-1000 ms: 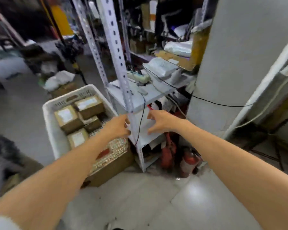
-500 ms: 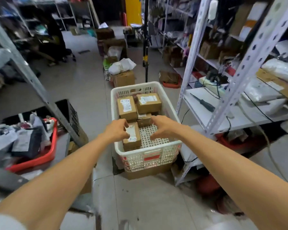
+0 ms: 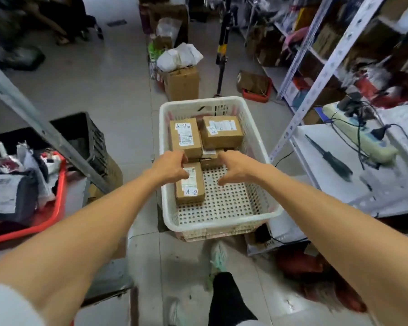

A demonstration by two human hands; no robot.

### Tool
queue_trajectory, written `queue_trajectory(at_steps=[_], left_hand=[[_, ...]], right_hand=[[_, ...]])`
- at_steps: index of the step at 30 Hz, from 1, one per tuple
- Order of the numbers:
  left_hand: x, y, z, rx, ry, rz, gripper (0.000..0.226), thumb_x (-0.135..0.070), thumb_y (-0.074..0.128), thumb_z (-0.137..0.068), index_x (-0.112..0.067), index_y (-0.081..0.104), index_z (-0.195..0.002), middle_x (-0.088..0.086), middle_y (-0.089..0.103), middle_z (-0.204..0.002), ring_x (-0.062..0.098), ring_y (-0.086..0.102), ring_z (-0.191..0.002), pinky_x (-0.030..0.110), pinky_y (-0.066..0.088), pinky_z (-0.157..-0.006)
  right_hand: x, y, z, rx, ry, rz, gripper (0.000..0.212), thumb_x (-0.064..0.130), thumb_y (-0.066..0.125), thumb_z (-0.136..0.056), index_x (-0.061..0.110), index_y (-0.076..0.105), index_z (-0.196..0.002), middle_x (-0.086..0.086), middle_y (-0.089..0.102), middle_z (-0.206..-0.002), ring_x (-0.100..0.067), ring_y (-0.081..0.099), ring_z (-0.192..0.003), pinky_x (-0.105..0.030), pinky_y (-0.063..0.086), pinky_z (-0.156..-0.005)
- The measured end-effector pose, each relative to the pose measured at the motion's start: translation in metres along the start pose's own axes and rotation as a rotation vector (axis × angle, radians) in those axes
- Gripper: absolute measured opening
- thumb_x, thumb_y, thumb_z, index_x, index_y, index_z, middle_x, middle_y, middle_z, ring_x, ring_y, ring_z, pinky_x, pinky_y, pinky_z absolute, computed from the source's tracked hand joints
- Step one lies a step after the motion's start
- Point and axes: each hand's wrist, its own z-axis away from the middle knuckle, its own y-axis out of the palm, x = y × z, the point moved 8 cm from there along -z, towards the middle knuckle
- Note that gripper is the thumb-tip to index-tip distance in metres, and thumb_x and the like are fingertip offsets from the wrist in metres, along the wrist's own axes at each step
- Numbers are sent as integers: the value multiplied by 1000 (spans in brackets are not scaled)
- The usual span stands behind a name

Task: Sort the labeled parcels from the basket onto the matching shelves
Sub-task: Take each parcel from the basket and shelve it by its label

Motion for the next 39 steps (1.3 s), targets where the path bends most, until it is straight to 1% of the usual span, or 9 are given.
queue_trajectory(at_steps=[6, 11, 14, 22, 26, 32, 35, 37, 39], left_hand=[[22, 19, -58, 56, -143, -33, 44, -20, 72, -80, -14, 54, -120, 6, 61, -113, 23, 58, -102, 37, 51, -86], [39, 55, -98, 137, -242, 21, 49, -20, 71, -80, -14, 51, -125, 7, 61, -113, 25, 58, -102, 41, 50, -88], [52, 84, -115, 206, -277, -4, 53, -23, 71, -79, -17, 49, -127, 6, 60, -119, 27, 57, -106, 40, 50, -86], [104, 159, -169, 188, -353, -33, 59, -12, 71, -77, -9, 44, -129, 12, 55, -121, 31, 55, -107, 40, 49, -84], [131, 203, -194, 213, -426, 13, 75, -14, 73, -77, -6, 31, -139, 18, 40, -134, 35, 43, -121, 42, 42, -96], [168, 268, -224, 195, -595, 181, 106, -19, 74, -79, -8, -4, -151, 20, 12, -150, 36, 14, -140, 39, 20, -116], [176, 280, -228, 18, -616, 137, 108, -25, 77, -72, -7, 6, -150, 19, 18, -144, 35, 22, -131, 37, 25, -113], [175, 287, -224, -92, -610, 143, 107, -32, 75, -67, -7, 11, -149, 20, 20, -143, 35, 24, -128, 39, 26, -112], [174, 290, -219, -180, -593, 155, 106, -34, 72, -64, -6, 15, -149, 20, 24, -142, 34, 26, -124, 40, 29, -109]], right_hand=[[-37, 0, -79, 115, -37, 44, 52, 26, 73, -78, 7, 48, -119, -3, 52, -110, -20, 50, -98, -31, 44, -78], [-67, 21, -141, 218, -26, 28, 56, 29, 74, -76, 3, 50, -119, -15, 58, -119, -30, 57, -105, -46, 51, -89], [-80, 45, -167, 281, -15, 0, 58, 28, 74, -78, 5, 49, -125, -14, 56, -126, -29, 55, -112, -40, 49, -93], [-120, 136, -229, 345, 87, -127, 65, 24, 71, -84, 7, 39, -137, -12, 53, -132, -26, 52, -116, -23, 36, -79], [-153, 185, -260, 342, 208, -173, 66, 31, 70, -83, 6, 38, -134, -15, 52, -127, -30, 52, -113, -28, 36, -76], [-182, 250, -301, 249, 384, -511, 68, 16, 73, -80, 11, 37, -137, -6, 53, -119, -17, 51, -99, -21, 38, -69], [-190, 274, -316, 125, 421, -656, 85, 20, 77, -76, 14, 27, -145, -11, 50, -133, -25, 50, -119, -29, 43, -90], [-195, 287, -317, 65, 433, -717, 101, 27, 79, -75, 21, 14, -151, -10, 42, -144, -24, 42, -130, -33, 37, -104], [-199, 300, -313, 56, 453, -817, 104, 24, 78, -78, 24, 6, -153, -8, 45, -143, -21, 46, -128, -31, 39, -104]])
